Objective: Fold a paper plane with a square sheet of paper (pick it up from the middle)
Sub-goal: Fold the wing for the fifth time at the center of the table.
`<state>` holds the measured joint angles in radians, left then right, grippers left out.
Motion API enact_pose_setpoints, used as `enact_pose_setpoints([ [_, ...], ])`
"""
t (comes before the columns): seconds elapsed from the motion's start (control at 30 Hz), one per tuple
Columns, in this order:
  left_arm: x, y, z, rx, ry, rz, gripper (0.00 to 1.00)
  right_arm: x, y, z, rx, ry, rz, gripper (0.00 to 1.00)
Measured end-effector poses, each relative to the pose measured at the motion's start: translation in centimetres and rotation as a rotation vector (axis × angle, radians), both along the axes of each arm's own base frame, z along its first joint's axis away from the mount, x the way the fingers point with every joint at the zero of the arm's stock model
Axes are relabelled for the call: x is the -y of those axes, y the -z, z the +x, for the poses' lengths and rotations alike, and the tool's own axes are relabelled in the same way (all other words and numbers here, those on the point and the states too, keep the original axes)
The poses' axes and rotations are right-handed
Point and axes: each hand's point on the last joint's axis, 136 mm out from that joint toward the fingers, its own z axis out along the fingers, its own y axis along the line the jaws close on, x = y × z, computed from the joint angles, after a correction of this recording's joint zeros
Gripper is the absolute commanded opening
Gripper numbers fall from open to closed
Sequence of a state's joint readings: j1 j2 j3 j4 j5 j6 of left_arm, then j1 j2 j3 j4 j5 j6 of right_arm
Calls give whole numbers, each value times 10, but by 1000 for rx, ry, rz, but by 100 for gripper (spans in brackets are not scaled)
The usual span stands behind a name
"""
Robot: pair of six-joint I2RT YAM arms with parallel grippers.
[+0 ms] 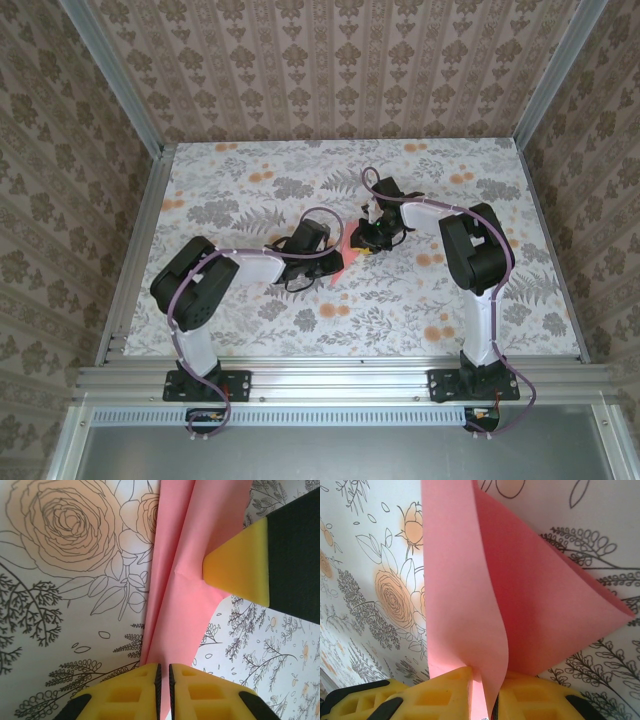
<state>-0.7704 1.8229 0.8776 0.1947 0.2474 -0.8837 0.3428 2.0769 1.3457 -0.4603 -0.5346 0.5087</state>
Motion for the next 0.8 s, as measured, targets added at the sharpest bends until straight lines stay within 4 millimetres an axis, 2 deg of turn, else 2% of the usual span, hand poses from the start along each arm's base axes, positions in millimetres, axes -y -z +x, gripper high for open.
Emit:
enact_pose_setpoints([
  [0.17,-2,1,0,-6,-6,16,11,0,0,0,0,0,0,20],
  [0.33,-1,0,2,0,-12,13,15,0,0,1,0,0,0,21],
  [0.6,13,-23,12,76,-8,-90,17,-1,0,3,0,0,0,23],
  [0.8,16,-20,15,71,-11,-92,15,-1,0,3,0,0,1,24],
])
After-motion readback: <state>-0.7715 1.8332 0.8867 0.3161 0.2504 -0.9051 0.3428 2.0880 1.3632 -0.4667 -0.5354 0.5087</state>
